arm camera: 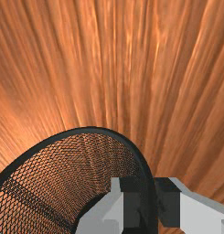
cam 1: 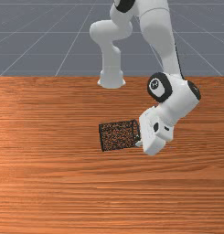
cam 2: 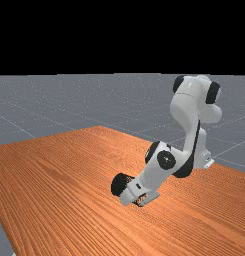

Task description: Rotate the holder till the hole upward

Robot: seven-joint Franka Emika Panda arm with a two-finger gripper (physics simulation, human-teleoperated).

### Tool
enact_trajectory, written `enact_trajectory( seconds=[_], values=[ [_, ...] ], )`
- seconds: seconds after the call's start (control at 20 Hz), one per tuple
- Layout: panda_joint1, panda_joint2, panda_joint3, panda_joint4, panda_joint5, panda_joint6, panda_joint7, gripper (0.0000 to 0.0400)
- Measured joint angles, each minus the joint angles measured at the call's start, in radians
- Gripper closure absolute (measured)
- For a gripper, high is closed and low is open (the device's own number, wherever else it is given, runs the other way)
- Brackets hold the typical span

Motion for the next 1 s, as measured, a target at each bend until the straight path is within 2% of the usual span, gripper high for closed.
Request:
enact_trajectory(
  seconds=[0.1,0.25,0.4,0.45,0.5,0.55,0.6,0.65,0.7,0.75,0.8,0.85,0.9,1.0],
  values=[
    [-0.007,-0.006,0.000,-0.012,0.000,0.013,-0.007,0.0362],
    [-0.024,-0.027,0.009,-0.045,0.004,0.051,-0.036,0.0364],
    [-0.086,-0.096,0.066,-0.093,0.100,0.082,-0.128,0.0362],
    [-0.112,-0.127,0.090,-0.110,0.146,0.085,-0.179,0.0361],
    [-0.198,-0.184,0.176,-0.196,0.287,0.148,-0.323,0.0349],
    [-0.254,-0.226,0.238,-0.271,0.406,0.162,-0.435,0.0352],
    [-0.306,-0.254,0.290,-0.328,0.526,0.126,-0.560,0.0350],
    [-0.323,-0.292,0.300,-0.400,0.585,0.107,-0.626,0.0355],
    [-0.319,-0.342,0.295,-0.474,0.614,0.124,-0.649,0.0347],
    [-0.297,-0.380,0.259,-0.498,0.625,0.101,-0.624,0.0343],
    [-0.286,-0.442,0.244,-0.554,0.629,0.176,-0.645,0.0353],
    [-0.294,-0.454,0.240,-0.583,0.701,0.099,-0.731,0.0350],
    [-0.279,-0.500,0.225,-0.641,0.733,0.106,-0.767,0.0341],
    [-0.222,-0.607,0.159,-0.803,0.797,0.113,-0.854,0.0350]
  ],
)
